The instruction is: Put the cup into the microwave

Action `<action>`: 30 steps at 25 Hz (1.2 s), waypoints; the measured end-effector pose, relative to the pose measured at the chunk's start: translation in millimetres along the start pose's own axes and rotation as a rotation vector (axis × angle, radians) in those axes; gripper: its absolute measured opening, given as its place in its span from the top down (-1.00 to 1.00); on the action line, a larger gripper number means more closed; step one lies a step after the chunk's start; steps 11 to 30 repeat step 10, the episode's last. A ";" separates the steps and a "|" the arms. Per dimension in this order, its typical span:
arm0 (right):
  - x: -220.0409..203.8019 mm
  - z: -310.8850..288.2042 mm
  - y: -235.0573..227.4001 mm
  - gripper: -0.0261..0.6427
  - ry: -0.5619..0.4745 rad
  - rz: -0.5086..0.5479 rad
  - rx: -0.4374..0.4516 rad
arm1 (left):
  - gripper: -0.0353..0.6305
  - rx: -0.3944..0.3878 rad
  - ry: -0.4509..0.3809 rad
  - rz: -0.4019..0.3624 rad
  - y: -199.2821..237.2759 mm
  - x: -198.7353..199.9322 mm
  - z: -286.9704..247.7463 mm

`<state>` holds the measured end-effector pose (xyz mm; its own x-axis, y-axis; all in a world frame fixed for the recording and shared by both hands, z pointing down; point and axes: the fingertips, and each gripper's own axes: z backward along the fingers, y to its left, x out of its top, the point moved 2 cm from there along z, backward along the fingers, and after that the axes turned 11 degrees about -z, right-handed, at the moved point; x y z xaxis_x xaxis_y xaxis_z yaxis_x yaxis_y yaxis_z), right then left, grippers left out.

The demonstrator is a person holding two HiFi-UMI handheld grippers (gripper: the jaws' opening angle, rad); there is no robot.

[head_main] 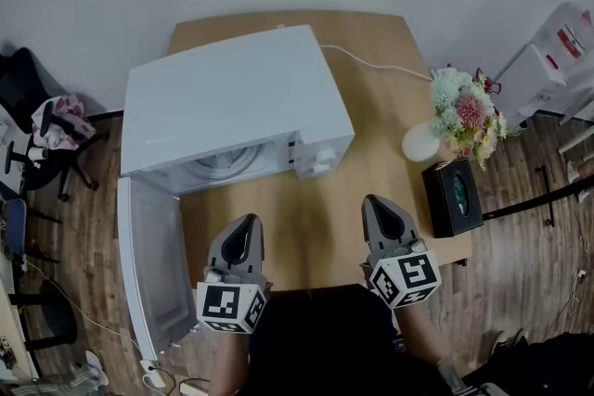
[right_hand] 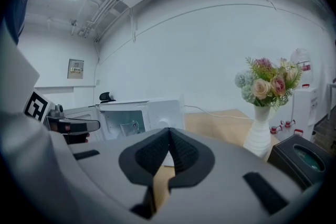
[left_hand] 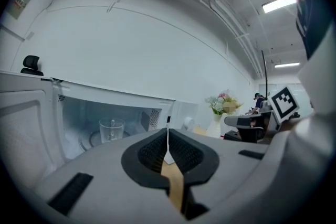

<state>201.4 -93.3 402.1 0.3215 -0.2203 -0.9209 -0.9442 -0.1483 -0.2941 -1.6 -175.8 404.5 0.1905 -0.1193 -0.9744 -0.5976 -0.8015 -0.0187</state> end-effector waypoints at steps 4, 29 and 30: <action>-3.3 -2.2 -0.4 0.94 0.029 -0.007 0.005 | 0.88 -0.011 0.007 0.008 -4.7 -3.1 -0.3; -8.6 -18.0 -3.7 0.94 0.085 -0.061 0.069 | 0.88 -0.031 -0.003 0.013 -10.4 -5.7 -9.4; -8.6 -18.0 -3.7 0.94 0.085 -0.061 0.069 | 0.88 -0.031 -0.003 0.013 -10.4 -5.7 -9.4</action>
